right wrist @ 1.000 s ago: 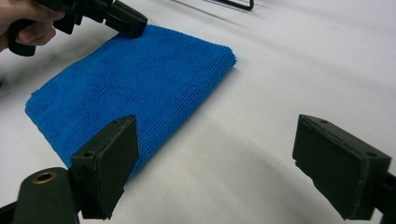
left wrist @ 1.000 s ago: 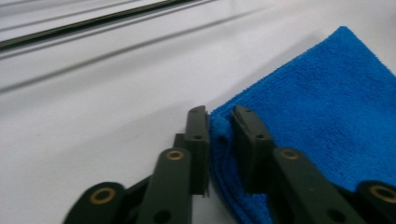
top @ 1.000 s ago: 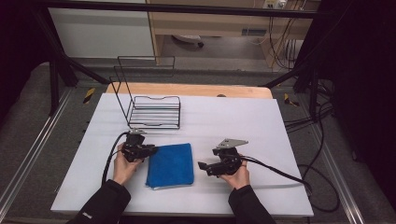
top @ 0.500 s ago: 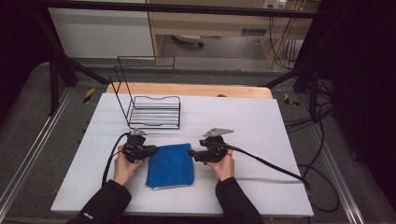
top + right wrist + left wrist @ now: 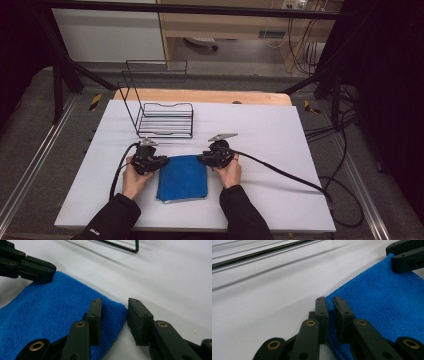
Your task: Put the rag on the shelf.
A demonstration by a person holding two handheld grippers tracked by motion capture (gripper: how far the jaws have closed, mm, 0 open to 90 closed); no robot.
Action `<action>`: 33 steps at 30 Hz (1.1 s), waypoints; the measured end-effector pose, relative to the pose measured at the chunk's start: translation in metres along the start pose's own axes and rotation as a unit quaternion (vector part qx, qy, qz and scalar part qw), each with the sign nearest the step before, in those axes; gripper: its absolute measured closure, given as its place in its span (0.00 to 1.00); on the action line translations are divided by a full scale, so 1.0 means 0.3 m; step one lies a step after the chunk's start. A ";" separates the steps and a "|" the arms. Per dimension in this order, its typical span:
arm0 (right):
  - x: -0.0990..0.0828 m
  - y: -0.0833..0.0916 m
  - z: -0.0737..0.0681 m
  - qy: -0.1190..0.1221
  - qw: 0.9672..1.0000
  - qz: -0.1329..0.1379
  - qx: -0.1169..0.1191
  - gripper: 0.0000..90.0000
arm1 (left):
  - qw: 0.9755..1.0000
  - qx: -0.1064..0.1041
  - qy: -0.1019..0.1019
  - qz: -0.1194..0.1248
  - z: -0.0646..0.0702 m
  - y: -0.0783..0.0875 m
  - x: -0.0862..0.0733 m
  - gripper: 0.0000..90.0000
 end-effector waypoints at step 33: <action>0.072 0.153 -0.094 0.007 0.998 0.058 0.034 0.93 | 0.996 -0.023 0.001 0.084 0.057 0.135 0.063 0.94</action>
Point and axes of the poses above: each handheld gripper's, and its own axes: y roughly backward along the jaws, x roughly out of its top, z roughly to its right, the point moved 10 cm from there along -y, roughly forward along the jaws, and after that the axes turned 2 degrees about z, right-handed, at the moved point
